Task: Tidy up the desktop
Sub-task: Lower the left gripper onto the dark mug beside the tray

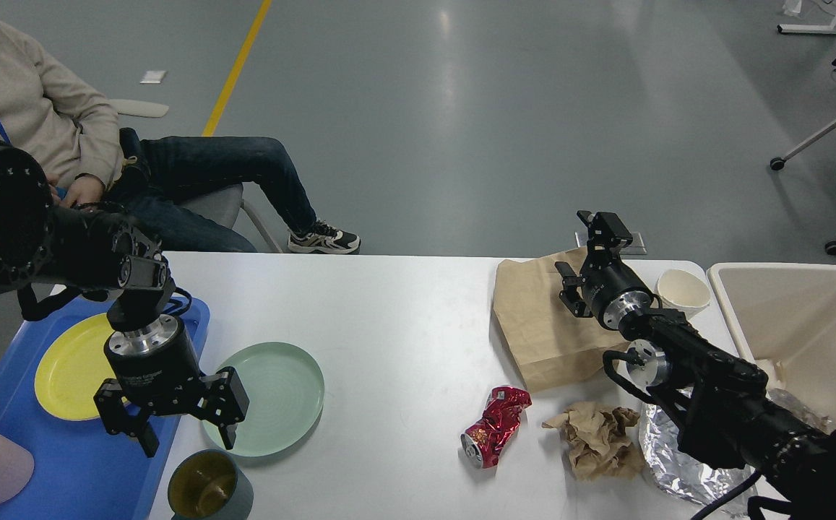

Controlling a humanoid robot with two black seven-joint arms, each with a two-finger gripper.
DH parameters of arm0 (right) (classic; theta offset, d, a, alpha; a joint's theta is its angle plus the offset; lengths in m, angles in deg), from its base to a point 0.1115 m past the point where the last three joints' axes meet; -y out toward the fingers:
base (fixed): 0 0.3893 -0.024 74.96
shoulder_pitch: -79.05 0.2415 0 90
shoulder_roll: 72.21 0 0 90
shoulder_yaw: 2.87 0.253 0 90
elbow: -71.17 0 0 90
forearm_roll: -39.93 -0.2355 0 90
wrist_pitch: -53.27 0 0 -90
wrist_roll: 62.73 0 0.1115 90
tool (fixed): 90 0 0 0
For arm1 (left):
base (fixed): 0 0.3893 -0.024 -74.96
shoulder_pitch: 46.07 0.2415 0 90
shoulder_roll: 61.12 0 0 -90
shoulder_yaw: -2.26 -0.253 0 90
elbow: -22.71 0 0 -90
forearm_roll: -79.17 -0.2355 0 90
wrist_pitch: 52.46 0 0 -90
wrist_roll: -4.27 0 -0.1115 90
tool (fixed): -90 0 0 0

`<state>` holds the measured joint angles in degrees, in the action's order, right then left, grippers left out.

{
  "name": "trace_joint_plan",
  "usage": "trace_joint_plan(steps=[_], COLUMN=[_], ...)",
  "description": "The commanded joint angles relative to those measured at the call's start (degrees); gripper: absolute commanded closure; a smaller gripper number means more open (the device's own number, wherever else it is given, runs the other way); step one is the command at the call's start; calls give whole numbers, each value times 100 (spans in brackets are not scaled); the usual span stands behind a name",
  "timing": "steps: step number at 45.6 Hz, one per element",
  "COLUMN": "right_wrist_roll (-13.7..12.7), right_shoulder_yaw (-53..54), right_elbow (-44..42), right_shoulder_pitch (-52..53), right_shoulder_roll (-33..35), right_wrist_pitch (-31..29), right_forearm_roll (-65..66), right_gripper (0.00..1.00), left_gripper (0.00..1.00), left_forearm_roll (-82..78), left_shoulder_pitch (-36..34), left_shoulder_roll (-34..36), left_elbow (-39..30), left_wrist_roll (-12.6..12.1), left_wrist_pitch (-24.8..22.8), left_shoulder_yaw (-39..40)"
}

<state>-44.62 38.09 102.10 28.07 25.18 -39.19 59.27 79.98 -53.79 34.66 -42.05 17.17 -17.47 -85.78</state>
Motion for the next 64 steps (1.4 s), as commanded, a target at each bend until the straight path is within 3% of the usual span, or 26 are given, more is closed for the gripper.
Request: trace_joint_plan(steps=[1, 23, 44, 64], right_wrist_roll=[0, 0, 0, 0], right_shoulder_yaw=[0, 0, 0, 0], right_elbow=[9, 0, 0, 9], right_shoulder_pitch=[0, 0, 0, 0], right_shoulder_roll=[0, 0, 0, 0], right_wrist_pitch=[0, 0, 0, 0], right_forearm_roll=[-1, -1, -1, -1], right_gripper=[0, 0, 0, 0], left_gripper=[4, 4, 8, 58], left_forearm_roll=[-170, -170, -187, -205], left_shoulder_pitch=[200, 877, 1132, 1431], left_shoulder_roll=[-7, -33, -51, -147], left_elbow=[26, 746, 834, 1160], left_wrist_roll=[-25, -69, -174, -174], left_wrist_pitch=[1, 1, 1, 1], left_shoulder_yaw=[-38, 5, 23, 32])
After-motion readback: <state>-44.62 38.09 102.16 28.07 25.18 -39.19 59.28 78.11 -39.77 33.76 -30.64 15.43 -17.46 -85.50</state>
